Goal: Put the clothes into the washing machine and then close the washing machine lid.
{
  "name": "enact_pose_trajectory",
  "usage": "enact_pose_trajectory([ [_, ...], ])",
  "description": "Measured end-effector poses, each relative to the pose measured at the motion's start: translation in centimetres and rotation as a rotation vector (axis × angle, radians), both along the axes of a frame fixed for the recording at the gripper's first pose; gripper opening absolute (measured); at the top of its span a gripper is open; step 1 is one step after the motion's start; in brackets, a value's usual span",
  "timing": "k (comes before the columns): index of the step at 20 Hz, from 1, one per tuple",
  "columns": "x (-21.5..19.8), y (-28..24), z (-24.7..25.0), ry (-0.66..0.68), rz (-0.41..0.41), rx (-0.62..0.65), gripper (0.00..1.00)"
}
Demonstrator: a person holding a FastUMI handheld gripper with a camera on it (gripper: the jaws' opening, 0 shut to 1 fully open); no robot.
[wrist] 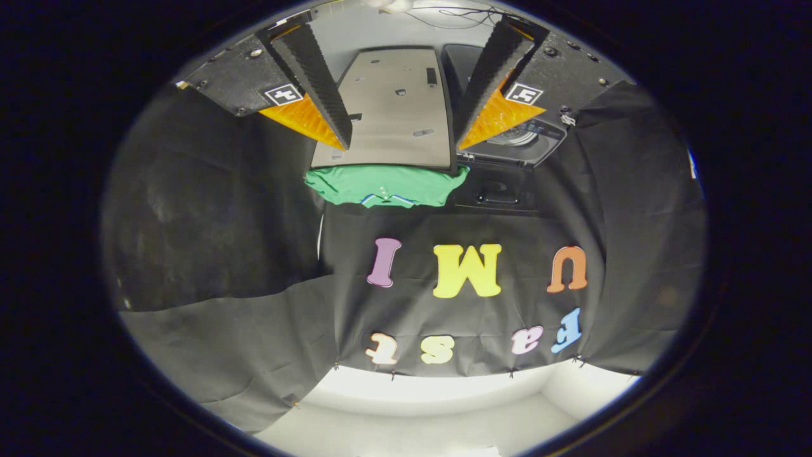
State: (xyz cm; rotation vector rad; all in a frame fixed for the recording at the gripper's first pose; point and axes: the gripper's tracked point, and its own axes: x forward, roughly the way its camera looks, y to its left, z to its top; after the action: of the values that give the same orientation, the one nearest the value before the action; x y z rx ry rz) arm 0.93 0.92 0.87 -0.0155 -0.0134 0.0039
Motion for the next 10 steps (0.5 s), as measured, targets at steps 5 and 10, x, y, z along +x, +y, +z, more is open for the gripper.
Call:
enact_pose_trajectory([
  [5, 0.22, 0.25, 0.02, 0.007, -0.005, 0.007, 1.00],
  [10, 1.02, 0.26, 0.67, 0.023, -0.029, 0.015, 1.00],
])
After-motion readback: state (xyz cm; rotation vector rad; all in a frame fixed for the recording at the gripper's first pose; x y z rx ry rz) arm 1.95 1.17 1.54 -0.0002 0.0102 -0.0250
